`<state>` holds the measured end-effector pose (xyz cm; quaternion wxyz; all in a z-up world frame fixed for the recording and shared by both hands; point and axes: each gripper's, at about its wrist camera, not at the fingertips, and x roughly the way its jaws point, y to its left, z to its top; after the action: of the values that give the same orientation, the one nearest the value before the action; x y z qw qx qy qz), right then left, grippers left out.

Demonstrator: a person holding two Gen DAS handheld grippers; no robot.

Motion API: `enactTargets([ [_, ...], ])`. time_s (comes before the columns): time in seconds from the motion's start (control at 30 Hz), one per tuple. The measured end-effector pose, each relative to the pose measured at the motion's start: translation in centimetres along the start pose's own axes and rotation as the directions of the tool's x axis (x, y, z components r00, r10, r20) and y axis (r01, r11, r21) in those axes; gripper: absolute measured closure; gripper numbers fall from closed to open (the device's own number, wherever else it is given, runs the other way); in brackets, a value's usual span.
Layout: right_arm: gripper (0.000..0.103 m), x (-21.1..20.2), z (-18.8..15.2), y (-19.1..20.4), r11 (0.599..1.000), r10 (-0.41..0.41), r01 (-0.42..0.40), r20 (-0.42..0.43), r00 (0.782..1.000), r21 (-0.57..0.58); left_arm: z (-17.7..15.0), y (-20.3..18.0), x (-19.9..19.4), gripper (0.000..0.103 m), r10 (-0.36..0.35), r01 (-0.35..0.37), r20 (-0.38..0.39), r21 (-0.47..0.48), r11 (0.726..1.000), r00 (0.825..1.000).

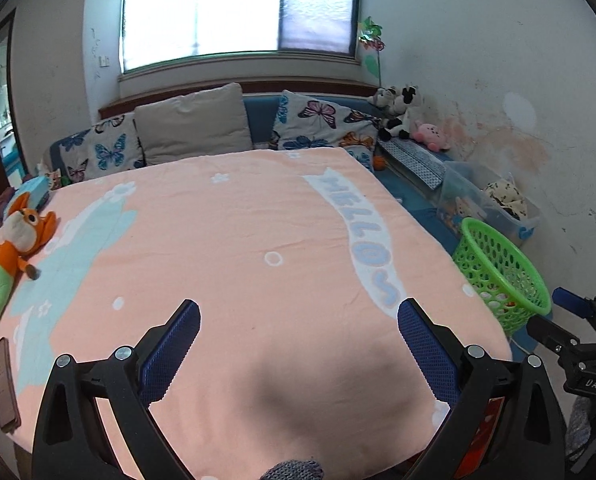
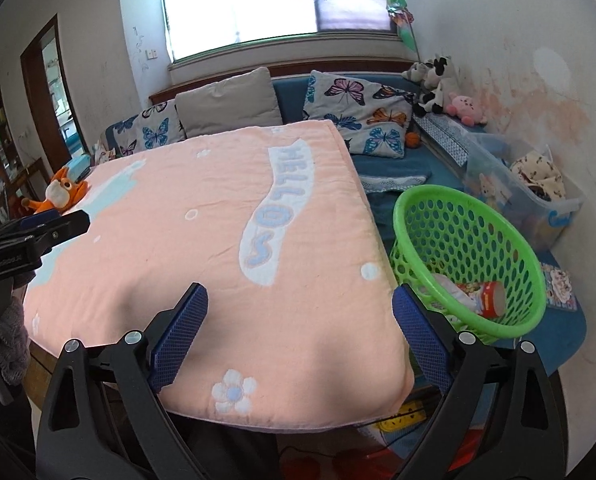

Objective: Collect trash

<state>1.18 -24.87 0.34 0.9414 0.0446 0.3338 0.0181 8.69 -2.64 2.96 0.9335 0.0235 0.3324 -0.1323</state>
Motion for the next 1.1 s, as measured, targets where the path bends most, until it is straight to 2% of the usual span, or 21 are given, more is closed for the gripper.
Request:
enactTargets([
  [0.3, 0.01, 0.2, -0.4, 1.3, 1.0, 0.03, -0.03, 0.002, 1.0, -0.003, -1.7, 0.7, -1.2, 0.007, 0.057, -0.057, 0.013, -0.009, 0.998, 0.998],
  [0.47, 0.01, 0.1, -0.8, 2.1, 0.999, -0.001, 0.002, 0.011, 1.0, -0.034, -2.3, 0.6, -1.6, 0.007, 0.076, -0.076, 0.011, -0.01, 0.997, 0.997],
  [1.1, 0.01, -0.7, -1.8, 2.7, 1.0, -0.003, 0.004, 0.035, 0.999, -0.026, -2.8, -1.0, -3.0, 0.007, 0.09, -0.091, 0.078, 0.009, 0.996, 0.993],
])
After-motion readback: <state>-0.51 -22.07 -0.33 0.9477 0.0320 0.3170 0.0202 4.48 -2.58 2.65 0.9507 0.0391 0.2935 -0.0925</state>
